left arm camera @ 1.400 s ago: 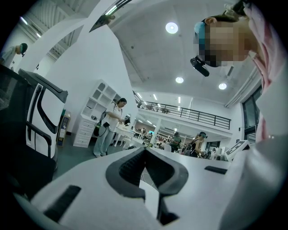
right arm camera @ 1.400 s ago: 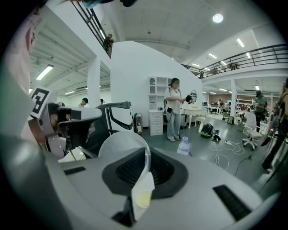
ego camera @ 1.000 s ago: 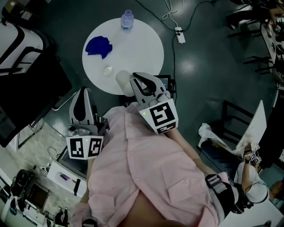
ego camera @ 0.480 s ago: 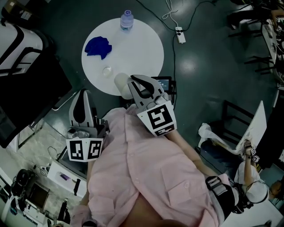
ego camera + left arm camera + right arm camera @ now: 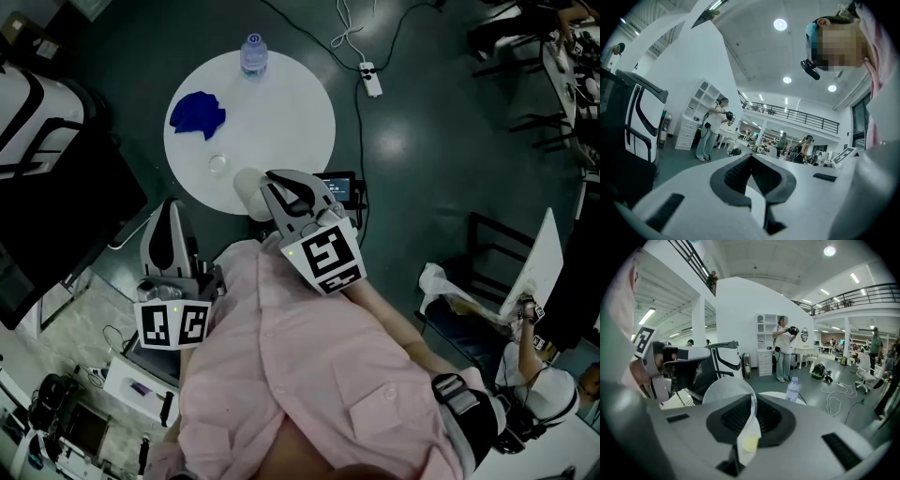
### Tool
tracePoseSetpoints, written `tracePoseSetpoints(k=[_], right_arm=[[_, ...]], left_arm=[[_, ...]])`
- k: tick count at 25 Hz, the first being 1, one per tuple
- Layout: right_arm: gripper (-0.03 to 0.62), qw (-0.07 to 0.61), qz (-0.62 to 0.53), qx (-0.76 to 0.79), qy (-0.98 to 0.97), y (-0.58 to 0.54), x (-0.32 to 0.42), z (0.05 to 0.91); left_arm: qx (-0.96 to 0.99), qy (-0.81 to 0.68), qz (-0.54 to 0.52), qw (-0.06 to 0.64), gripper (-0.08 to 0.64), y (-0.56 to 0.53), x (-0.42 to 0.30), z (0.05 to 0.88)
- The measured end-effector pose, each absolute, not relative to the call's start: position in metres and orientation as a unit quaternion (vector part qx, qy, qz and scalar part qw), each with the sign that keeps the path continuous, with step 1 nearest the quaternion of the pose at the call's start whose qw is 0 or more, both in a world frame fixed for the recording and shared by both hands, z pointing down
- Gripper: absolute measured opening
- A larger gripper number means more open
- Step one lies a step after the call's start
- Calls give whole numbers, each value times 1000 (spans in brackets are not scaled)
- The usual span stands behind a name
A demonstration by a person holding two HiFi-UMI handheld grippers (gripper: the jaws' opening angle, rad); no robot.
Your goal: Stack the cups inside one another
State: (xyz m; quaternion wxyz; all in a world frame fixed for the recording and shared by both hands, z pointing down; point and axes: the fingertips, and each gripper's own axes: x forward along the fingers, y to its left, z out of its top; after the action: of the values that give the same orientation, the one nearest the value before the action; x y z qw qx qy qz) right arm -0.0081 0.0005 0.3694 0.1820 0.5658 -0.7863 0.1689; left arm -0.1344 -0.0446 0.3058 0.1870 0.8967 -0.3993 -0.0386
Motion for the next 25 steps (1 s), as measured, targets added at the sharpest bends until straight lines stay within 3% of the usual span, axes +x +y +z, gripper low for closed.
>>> tracePoseSetpoints(k=[25], right_arm=[[41, 185, 191, 584, -767, -3, 23, 371]], left_arm=[[898, -387, -35, 207, 9, -58, -109, 308]])
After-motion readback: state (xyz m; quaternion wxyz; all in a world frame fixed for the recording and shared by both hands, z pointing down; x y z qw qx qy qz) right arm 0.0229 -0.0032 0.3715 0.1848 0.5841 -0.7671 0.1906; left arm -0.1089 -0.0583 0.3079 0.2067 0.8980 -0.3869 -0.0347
